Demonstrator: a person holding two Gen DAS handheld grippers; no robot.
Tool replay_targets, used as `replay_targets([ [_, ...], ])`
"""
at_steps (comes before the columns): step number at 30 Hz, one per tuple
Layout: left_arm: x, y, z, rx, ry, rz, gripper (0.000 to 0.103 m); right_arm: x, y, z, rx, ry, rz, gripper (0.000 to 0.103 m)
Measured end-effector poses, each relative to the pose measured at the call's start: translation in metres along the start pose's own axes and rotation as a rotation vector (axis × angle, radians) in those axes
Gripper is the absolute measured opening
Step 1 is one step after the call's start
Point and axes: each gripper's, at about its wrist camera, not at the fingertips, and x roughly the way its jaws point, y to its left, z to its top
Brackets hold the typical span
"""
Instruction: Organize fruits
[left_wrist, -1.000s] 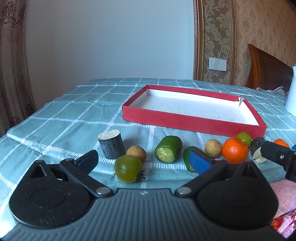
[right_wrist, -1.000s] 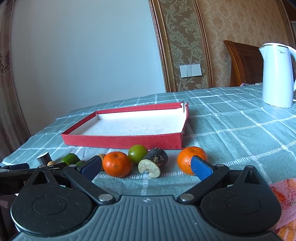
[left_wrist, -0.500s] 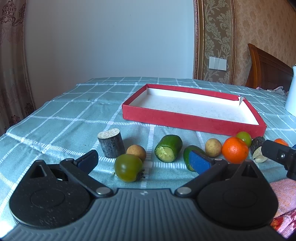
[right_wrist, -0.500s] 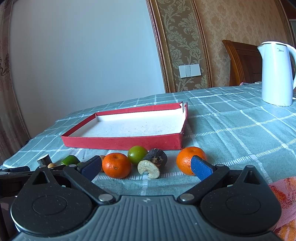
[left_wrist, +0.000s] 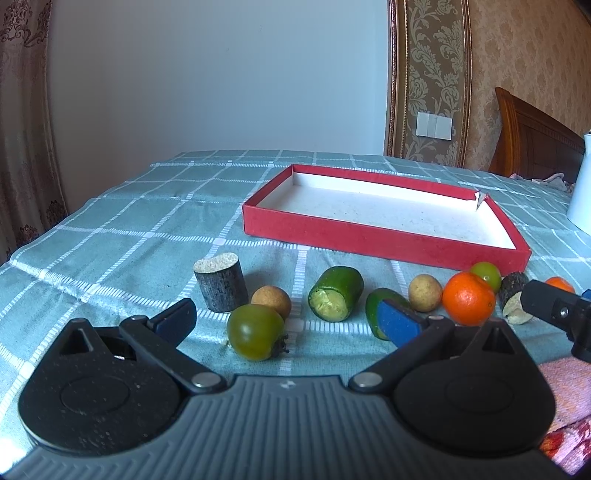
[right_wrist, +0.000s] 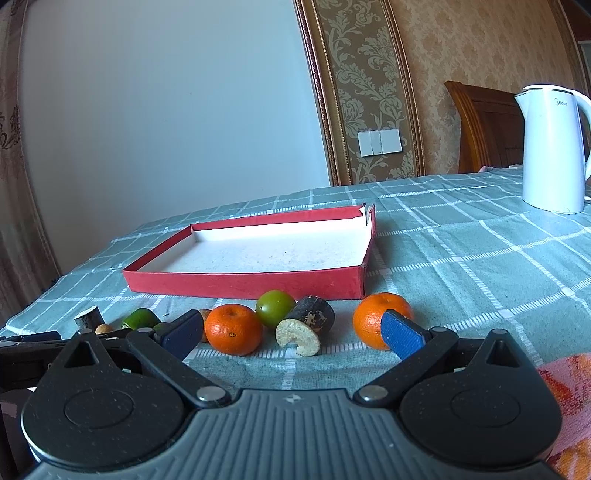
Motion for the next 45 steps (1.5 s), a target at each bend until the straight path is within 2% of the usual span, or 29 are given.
replay_targets([
  [24, 0.003, 0.002, 0.001, -0.004, 0.034, 0.010, 0.103, 0.005, -0.007, 0.001, 0.042, 0.030, 0.031, 0.103],
  [34, 0.003, 0.004, 0.001, -0.017, 0.036, 0.007, 0.103, 0.001, -0.002, 0.000, 0.013, -0.020, 0.023, 0.103],
  [41, 0.003, 0.011, 0.001, -0.071, 0.048, 0.001, 0.103, -0.002, -0.005, -0.001, 0.025, -0.042, 0.023, 0.103],
  [45, 0.002, 0.013, 0.000, -0.075, 0.051, 0.004, 0.103, -0.001, -0.004, -0.001, 0.018, -0.035, 0.029, 0.103],
])
